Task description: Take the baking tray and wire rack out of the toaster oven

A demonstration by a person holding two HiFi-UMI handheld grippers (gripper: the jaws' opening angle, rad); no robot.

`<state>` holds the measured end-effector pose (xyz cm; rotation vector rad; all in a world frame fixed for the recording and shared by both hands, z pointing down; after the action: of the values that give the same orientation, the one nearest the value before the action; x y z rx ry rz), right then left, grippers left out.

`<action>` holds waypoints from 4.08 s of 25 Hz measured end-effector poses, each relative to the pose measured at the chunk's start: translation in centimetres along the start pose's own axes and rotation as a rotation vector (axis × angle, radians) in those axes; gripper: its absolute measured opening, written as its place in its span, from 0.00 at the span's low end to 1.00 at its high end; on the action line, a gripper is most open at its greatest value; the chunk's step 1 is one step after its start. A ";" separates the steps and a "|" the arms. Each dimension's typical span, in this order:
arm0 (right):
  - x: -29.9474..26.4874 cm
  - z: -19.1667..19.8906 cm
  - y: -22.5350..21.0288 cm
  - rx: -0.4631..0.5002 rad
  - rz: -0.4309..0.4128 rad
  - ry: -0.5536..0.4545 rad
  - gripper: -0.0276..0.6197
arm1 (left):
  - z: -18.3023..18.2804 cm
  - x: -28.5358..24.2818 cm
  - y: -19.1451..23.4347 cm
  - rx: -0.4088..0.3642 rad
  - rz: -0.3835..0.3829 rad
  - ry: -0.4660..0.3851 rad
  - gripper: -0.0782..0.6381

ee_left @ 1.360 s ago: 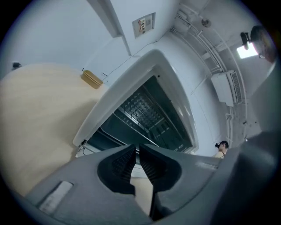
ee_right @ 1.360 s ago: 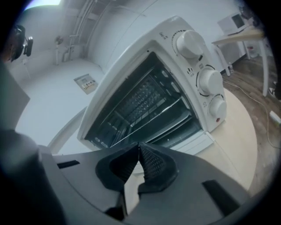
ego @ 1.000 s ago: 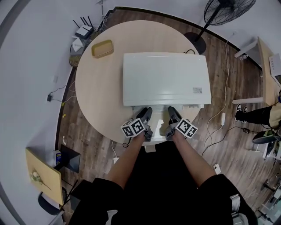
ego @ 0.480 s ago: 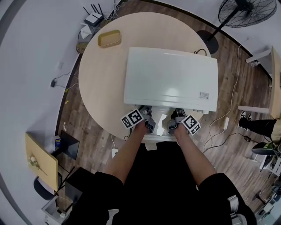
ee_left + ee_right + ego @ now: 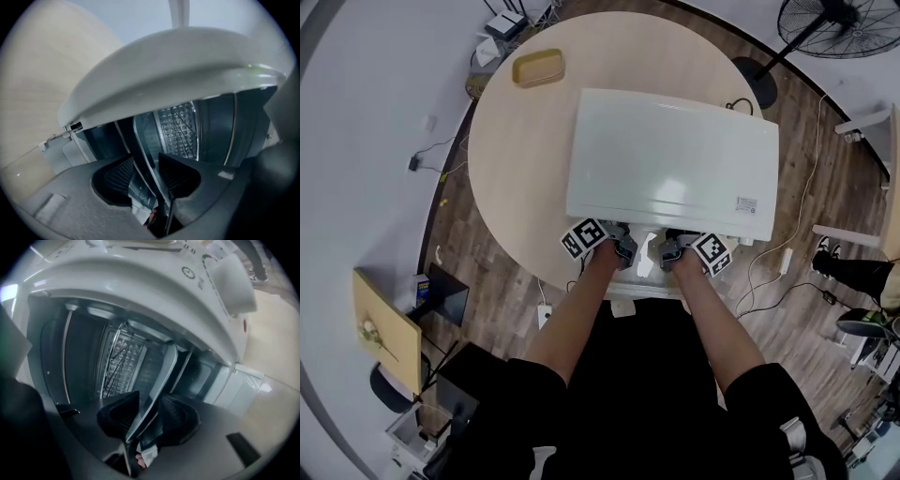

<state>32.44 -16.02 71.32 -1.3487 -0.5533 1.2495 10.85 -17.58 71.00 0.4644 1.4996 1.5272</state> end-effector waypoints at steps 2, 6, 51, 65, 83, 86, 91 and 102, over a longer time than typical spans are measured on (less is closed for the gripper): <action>-0.3 0.1 -0.3 0.001 0.009 0.003 0.22 | -0.3 -0.3 0.0 -0.003 -0.007 -0.005 0.33; -0.8 -0.1 -0.5 -0.001 0.022 -0.003 0.22 | -0.8 -0.9 0.2 -0.002 -0.014 -0.021 0.33; 12.1 7.7 -4.6 -0.184 0.064 -0.026 0.15 | 6.6 10.6 3.8 0.043 -0.020 0.233 0.24; 17.9 9.3 -4.7 -0.193 0.049 0.067 0.16 | 10.5 16.7 2.7 0.027 -0.014 0.175 0.24; 20.6 14.9 -2.7 -0.116 0.009 0.210 0.16 | 10.8 25.6 4.6 0.078 0.006 0.076 0.24; 20.0 16.9 -1.5 -0.109 0.006 0.188 0.16 | 9.1 27.0 5.3 0.085 0.019 0.078 0.24; 19.9 20.7 0.1 -0.088 0.019 0.179 0.16 | 6.3 29.6 6.5 0.102 0.035 0.101 0.24; 19.7 30.1 3.4 -0.040 0.033 0.187 0.18 | -0.3 36.4 9.4 0.099 0.082 0.099 0.24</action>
<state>10.92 12.87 68.28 -1.4955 -0.4282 1.1296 -11.12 12.83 67.88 0.5200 1.6565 1.5634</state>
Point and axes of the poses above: the fingertips, and each gripper's own axes: x backward along the fingers, y to its left, z out of its underside, the point moved 5 cm from there along x, backward along the fingers
